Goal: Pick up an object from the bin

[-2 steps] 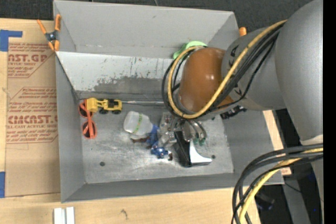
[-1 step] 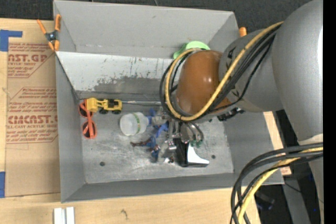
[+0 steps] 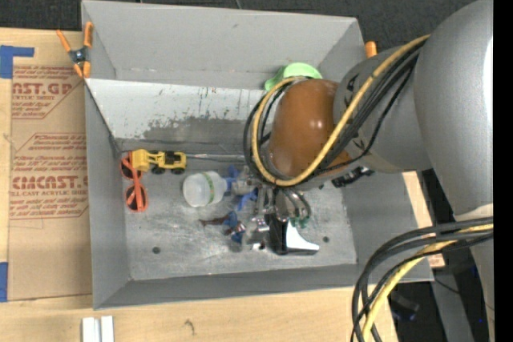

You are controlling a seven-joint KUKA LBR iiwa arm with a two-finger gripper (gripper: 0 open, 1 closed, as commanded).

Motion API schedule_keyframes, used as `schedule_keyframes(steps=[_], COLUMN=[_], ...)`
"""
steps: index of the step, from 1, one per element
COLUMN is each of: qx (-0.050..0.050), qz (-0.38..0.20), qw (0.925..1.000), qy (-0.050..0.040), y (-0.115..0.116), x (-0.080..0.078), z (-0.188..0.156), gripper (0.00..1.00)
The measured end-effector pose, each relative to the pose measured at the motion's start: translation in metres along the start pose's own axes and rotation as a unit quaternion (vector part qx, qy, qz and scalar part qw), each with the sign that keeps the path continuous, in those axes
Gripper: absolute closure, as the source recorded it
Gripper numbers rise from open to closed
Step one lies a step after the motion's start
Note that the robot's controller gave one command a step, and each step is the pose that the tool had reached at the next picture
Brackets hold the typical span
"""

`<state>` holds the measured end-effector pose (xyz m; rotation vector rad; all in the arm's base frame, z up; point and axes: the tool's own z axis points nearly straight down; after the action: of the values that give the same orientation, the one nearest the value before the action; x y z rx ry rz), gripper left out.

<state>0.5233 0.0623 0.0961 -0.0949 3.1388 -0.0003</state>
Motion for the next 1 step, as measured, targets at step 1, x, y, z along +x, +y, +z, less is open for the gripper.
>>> schedule_keyframes(steps=[1], qx=[-0.001], qz=[-0.114], qw=[0.9935], qy=[0.0037], y=[-0.0040], x=[-0.0025], z=[0.0203], gripper=[1.00])
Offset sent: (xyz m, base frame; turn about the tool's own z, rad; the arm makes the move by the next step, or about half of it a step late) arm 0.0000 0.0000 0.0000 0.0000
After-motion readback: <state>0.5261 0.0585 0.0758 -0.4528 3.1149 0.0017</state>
